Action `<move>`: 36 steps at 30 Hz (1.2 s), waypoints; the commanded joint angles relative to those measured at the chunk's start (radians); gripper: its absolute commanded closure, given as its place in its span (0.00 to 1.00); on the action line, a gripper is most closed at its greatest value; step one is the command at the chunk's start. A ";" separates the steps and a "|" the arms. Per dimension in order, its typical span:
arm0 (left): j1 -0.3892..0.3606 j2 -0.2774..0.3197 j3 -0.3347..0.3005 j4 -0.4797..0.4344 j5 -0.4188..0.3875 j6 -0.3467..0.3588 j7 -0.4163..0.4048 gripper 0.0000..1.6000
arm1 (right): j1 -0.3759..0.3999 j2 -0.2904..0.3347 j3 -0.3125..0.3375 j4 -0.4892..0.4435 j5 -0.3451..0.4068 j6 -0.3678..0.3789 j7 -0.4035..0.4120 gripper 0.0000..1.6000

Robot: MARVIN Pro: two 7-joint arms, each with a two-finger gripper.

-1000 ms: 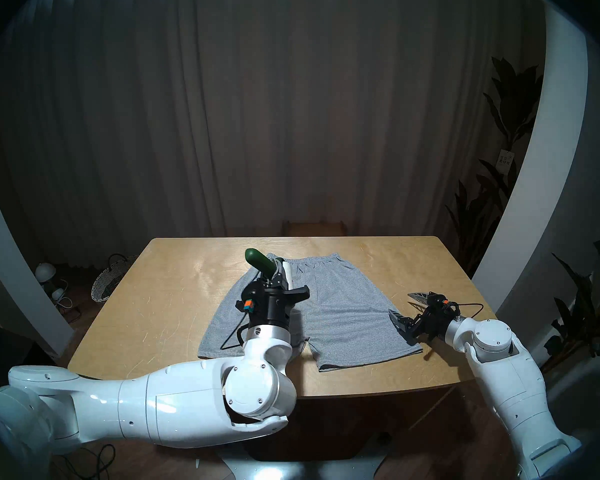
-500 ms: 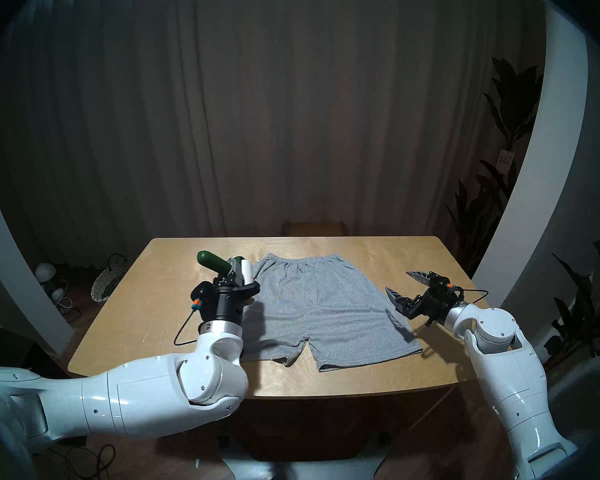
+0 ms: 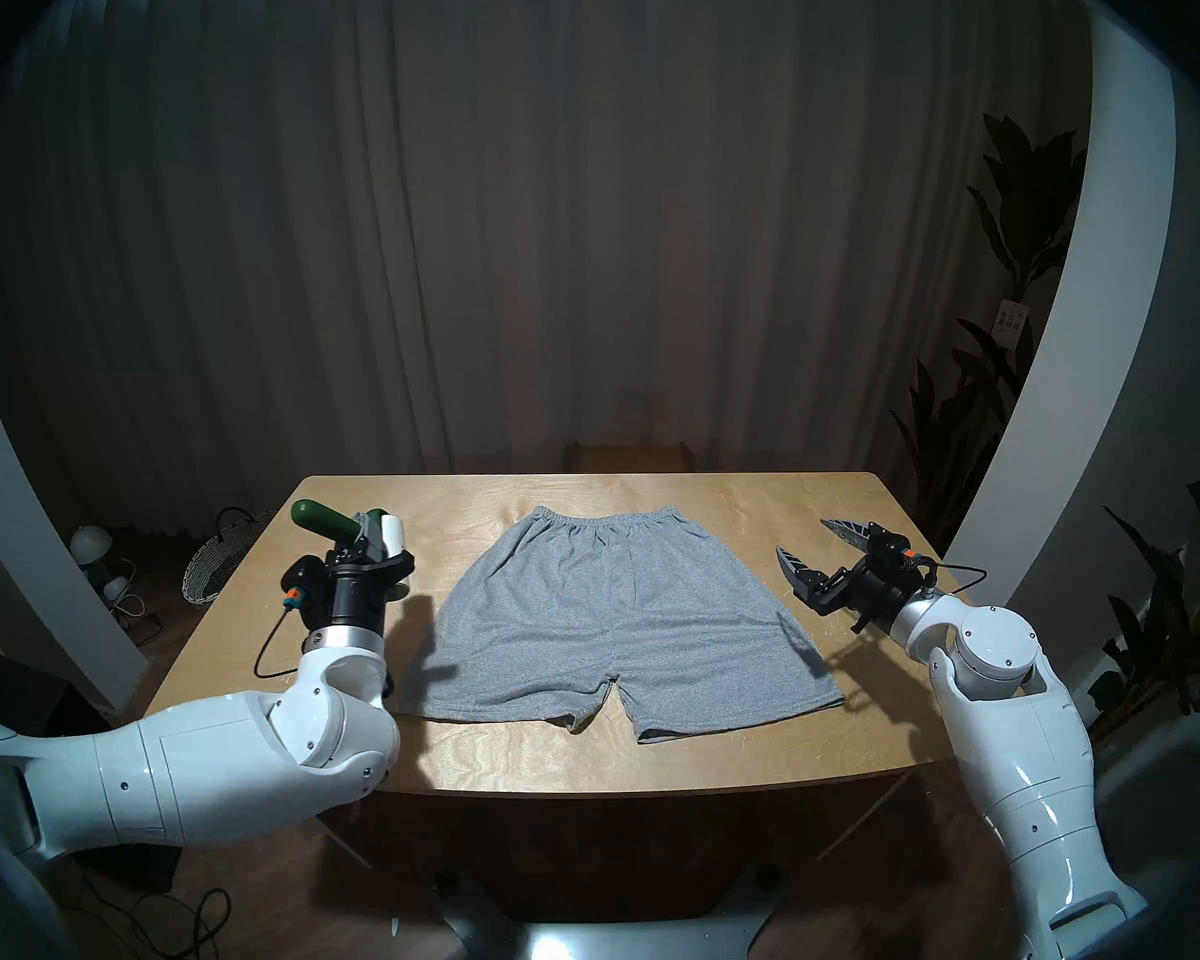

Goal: Remove lint and debris from pants with a lint roller

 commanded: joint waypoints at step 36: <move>-0.172 0.133 -0.079 0.272 -0.251 0.290 -0.472 1.00 | -0.046 -0.092 -0.030 -0.134 -0.003 -0.012 -0.136 0.00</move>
